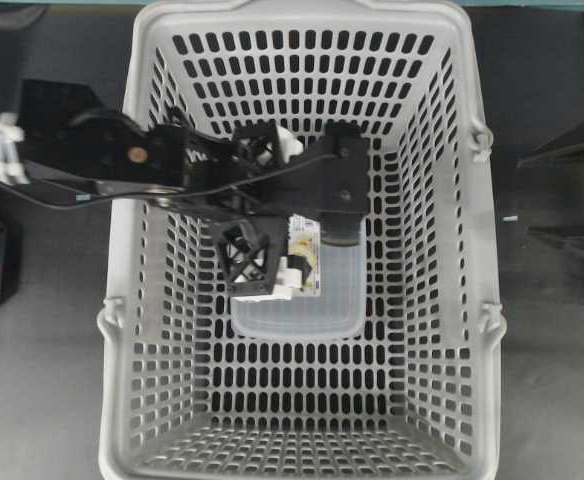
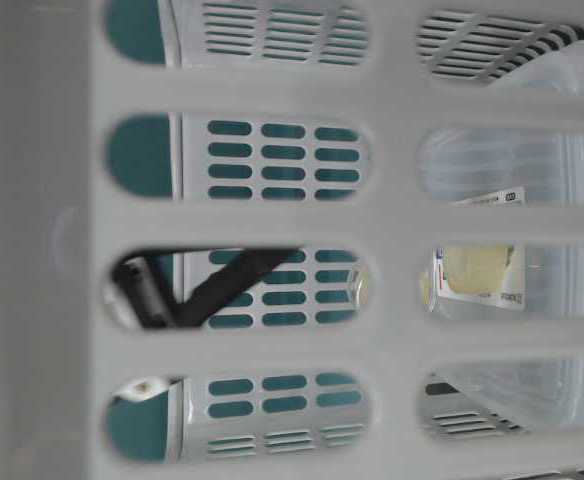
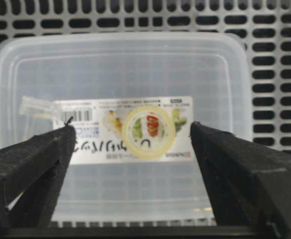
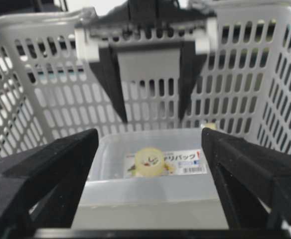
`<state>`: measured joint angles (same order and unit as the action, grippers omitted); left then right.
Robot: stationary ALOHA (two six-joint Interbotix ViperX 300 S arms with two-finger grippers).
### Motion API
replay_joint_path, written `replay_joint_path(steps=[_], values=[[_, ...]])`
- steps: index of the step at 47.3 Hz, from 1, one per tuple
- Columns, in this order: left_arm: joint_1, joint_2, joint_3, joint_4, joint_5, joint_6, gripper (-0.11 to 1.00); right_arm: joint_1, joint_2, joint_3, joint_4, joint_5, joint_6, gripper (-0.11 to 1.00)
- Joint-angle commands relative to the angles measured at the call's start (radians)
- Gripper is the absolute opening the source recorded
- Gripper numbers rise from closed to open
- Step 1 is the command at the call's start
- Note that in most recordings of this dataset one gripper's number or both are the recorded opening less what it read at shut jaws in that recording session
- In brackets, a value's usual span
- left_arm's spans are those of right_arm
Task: Pick up the cellophane tape from the shopping basket with the left arm.
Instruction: 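Close the left gripper around the clear cellophane tape roll, then lift the gripped tape roll upward out of the basket with the left gripper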
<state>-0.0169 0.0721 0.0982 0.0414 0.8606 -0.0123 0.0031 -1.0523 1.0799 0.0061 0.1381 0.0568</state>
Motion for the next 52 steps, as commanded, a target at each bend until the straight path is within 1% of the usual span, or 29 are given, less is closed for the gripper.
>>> replay_joint_path(steps=[1, 14, 34, 44, 52], values=[[-0.003, 0.017, -0.015, 0.003, -0.002, 0.002, 0.91, 0.002, -0.009, -0.006, 0.003, -0.005, 0.003, 0.80], [-0.009, 0.089, -0.017, 0.003, 0.000, 0.002, 0.91, 0.002, -0.025, 0.009, 0.003, -0.008, 0.009, 0.80], [-0.009, 0.127, 0.005, 0.003, 0.012, 0.005, 0.91, 0.000, -0.025, 0.021, 0.003, -0.021, 0.011, 0.80], [-0.009, 0.149, 0.008, 0.003, 0.012, 0.005, 0.91, 0.002, -0.026, 0.023, 0.003, -0.021, 0.029, 0.80], [-0.008, 0.150, 0.018, 0.003, 0.014, 0.017, 0.90, 0.002, -0.025, 0.026, 0.003, -0.021, 0.032, 0.80]])
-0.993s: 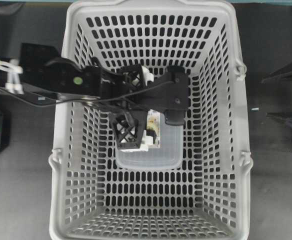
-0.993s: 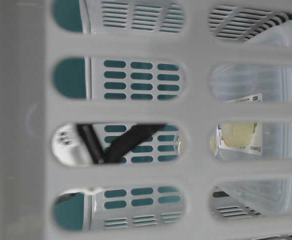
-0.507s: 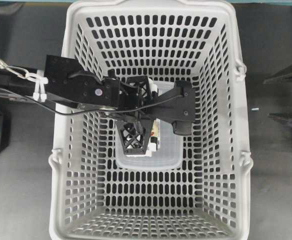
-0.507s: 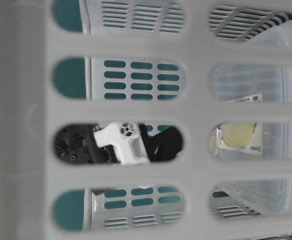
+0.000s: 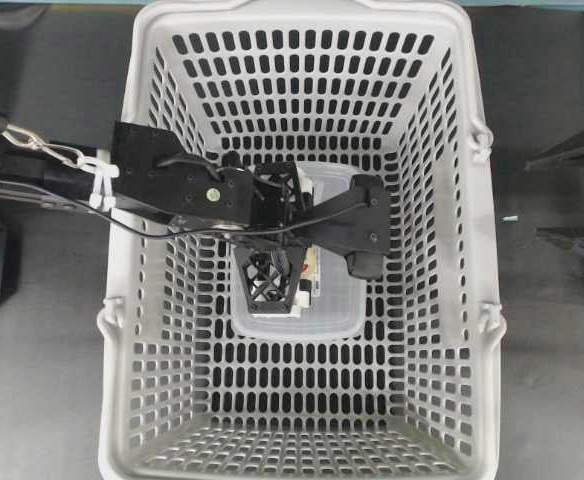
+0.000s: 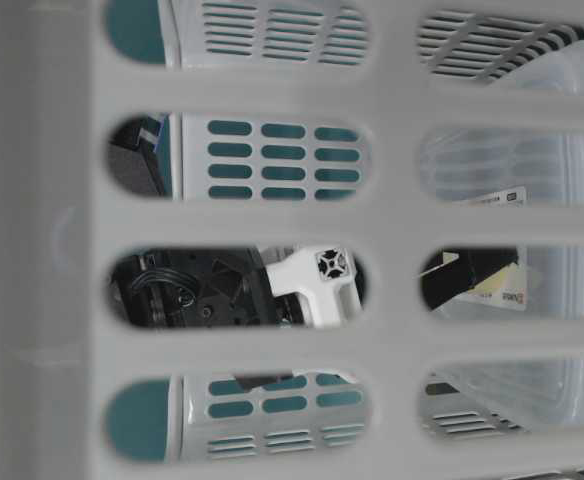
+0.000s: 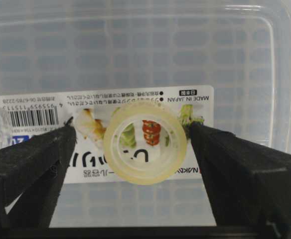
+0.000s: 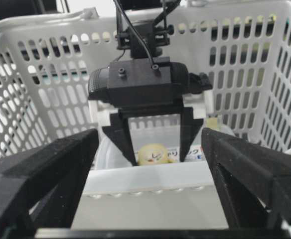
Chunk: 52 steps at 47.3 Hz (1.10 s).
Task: Pick up the cellophane tape from the shopping basket with the left arm.
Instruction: 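Lift the gripped tape roll upward out of the basket with the left gripper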
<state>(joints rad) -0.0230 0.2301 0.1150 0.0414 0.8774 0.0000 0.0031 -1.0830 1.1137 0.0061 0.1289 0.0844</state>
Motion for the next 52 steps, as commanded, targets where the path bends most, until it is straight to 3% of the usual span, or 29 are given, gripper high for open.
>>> replay_joint_path(steps=[1, 8, 15, 27, 42, 52], values=[[-0.002, -0.009, 0.005, 0.003, -0.003, 0.005, 0.90, 0.002, 0.005, -0.008, 0.003, -0.012, 0.006, 0.80], [-0.005, -0.011, 0.009, 0.003, -0.003, 0.008, 0.82, 0.002, 0.003, -0.008, 0.003, -0.012, 0.005, 0.80], [-0.011, -0.025, -0.003, 0.003, -0.002, 0.008, 0.50, 0.002, 0.002, -0.008, 0.003, -0.012, 0.006, 0.80], [-0.017, -0.097, -0.098, 0.003, 0.092, 0.006, 0.50, 0.002, -0.006, -0.008, 0.003, -0.012, 0.006, 0.80], [-0.032, -0.117, -0.385, 0.003, 0.388, 0.006, 0.50, 0.002, -0.025, -0.006, 0.003, -0.025, 0.005, 0.80], [-0.032, -0.092, -0.436, 0.003, 0.437, 0.005, 0.50, 0.002, -0.025, -0.006, 0.003, -0.026, 0.005, 0.80]])
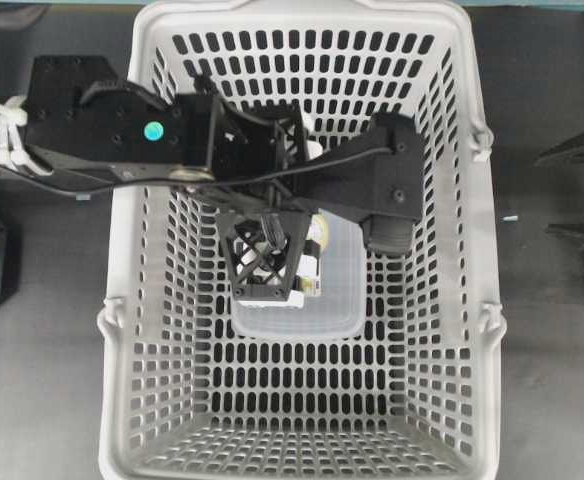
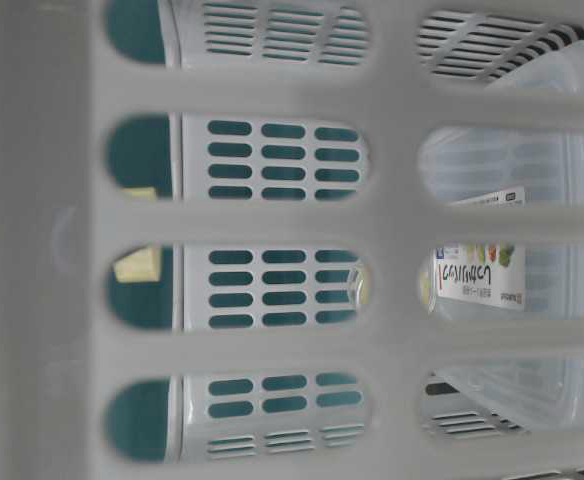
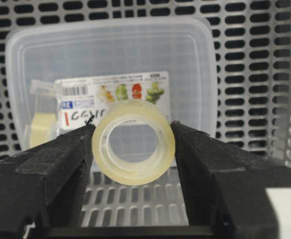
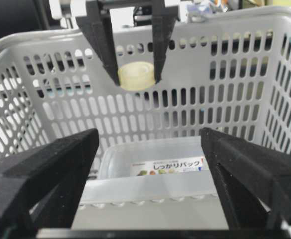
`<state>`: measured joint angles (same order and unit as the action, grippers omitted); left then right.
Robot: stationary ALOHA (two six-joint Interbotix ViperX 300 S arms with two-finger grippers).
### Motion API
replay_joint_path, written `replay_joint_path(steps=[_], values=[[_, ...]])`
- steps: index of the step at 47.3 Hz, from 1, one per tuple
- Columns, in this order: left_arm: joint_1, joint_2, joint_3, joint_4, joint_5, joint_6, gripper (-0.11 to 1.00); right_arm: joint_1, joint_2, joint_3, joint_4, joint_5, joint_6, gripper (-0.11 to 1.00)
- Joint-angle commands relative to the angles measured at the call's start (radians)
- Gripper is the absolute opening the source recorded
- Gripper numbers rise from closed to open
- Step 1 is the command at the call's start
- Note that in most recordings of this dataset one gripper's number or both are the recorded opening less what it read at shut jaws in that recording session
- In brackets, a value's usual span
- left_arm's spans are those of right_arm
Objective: Pick up the cellophane tape from the shopping basket with the left arm.
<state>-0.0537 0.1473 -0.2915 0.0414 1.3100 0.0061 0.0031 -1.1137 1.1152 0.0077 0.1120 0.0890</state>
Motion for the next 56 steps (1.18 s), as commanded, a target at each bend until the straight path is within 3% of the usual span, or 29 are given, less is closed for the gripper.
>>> replay_joint_path(steps=[1, 56], values=[[-0.002, -0.011, -0.029, 0.005, 0.005, -0.003, 0.50, 0.002, 0.006, -0.008, 0.002, -0.009, 0.000, 0.80], [0.002, -0.011, -0.028, 0.003, 0.041, -0.006, 0.50, 0.002, 0.003, -0.009, 0.002, -0.031, 0.002, 0.80]])
